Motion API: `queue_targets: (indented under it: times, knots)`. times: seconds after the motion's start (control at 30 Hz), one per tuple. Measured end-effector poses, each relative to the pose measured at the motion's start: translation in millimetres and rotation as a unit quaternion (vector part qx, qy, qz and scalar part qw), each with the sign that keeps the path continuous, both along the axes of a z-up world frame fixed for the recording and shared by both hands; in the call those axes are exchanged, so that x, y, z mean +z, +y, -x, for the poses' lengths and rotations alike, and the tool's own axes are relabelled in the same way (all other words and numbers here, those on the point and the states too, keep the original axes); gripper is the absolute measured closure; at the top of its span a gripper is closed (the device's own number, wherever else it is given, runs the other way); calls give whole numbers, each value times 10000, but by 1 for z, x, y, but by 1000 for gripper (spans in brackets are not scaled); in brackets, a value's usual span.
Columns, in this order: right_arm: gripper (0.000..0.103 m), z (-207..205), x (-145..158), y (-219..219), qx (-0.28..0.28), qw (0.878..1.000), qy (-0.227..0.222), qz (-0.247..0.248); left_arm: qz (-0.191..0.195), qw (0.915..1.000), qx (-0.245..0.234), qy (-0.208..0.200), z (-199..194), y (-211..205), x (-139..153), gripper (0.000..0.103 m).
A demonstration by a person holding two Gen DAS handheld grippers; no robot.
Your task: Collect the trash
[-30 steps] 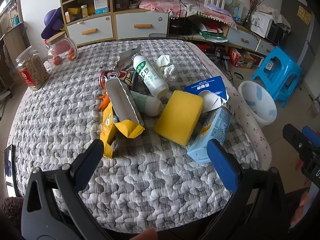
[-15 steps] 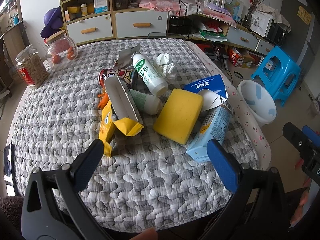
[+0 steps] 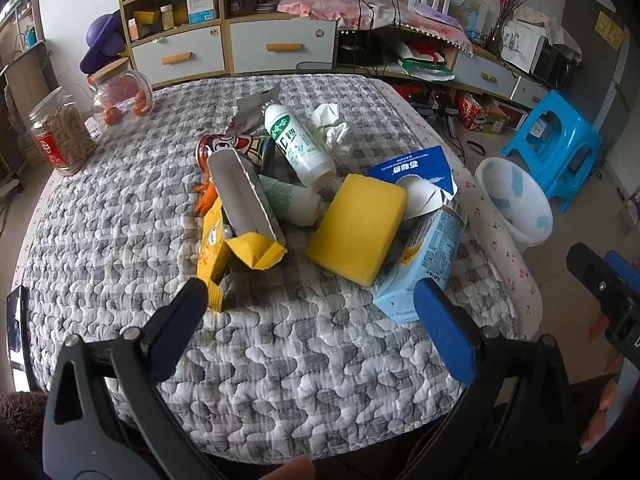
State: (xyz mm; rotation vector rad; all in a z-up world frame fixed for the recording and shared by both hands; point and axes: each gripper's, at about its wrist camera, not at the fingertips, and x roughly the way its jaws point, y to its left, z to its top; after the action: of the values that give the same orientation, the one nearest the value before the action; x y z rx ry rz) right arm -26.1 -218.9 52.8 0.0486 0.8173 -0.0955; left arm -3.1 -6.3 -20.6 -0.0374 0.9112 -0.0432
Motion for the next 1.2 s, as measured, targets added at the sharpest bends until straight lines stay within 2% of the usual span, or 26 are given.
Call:
queue_targets:
  times: [0.4, 0.53, 0.67, 0.8, 1.03, 1.2]
  knots:
    - [0, 0, -1, -2, -11, 10000, 38, -21, 88, 9999, 49, 69, -4, 4, 1, 1]
    - [0, -7, -4, -7, -49, 9997, 245, -66, 255, 9996, 98, 97, -12, 12, 6, 1]
    - [0, -20, -2, -11, -34, 9991, 391, -153, 248, 9994, 194, 133, -24, 24, 10, 1]
    - [0, -40, 2, -5, 164, 9977, 636, -154, 326, 9987, 250, 313, -45, 41, 12, 1]
    - [0, -101, -7, 13, 595, 9884, 1308, -496, 178, 9973, 290, 645, -86, 70, 9, 1]
    - [0, -143, -26, 26, 774, 9809, 1591, -810, 436, 9935, 302, 1003, -112, 89, 1, 1]
